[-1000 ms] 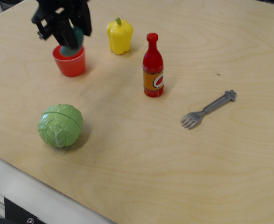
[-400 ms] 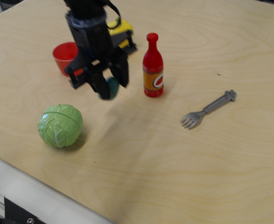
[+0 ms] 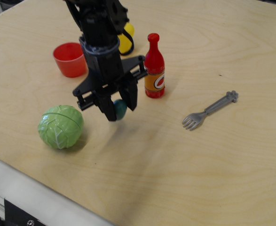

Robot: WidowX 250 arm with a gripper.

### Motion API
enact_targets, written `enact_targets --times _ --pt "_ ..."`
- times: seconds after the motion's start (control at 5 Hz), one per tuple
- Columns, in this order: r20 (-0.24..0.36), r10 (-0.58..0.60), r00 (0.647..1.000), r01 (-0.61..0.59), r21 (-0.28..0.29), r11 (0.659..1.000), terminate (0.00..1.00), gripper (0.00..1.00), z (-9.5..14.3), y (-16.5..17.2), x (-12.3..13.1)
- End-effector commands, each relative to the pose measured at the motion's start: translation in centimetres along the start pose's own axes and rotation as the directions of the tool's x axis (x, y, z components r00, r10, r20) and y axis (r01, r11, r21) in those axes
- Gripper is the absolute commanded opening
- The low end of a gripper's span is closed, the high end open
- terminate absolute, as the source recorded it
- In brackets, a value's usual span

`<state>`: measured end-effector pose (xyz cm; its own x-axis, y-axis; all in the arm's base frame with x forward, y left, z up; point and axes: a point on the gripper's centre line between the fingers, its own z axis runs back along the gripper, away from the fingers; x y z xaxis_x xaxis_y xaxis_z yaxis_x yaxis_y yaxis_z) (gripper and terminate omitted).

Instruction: Take cucumber out of cup

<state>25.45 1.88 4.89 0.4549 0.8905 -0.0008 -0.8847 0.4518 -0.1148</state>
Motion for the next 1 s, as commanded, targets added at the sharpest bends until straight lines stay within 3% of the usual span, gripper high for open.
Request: enact_targets --times 0.0,0.2,0.4,0.8 --pt "-0.045 -0.059 0.997 0.058 -0.014 0.998 0.0 0.0 -1.7 1.0 0.9" --pt "-0.07 -0.089 0.994 0.088 -0.02 0.996 0.0 0.0 -2.1 1.2 0.4" --pt "-0.053 -0.088 0.995 0.087 -0.025 0.996 0.0 1.0 -1.8 1.5 -0.2" --pt "-0.033 -0.076 0.997 0.075 -0.017 0.997 0.0 1.0 -1.0 2.1 -0.6"
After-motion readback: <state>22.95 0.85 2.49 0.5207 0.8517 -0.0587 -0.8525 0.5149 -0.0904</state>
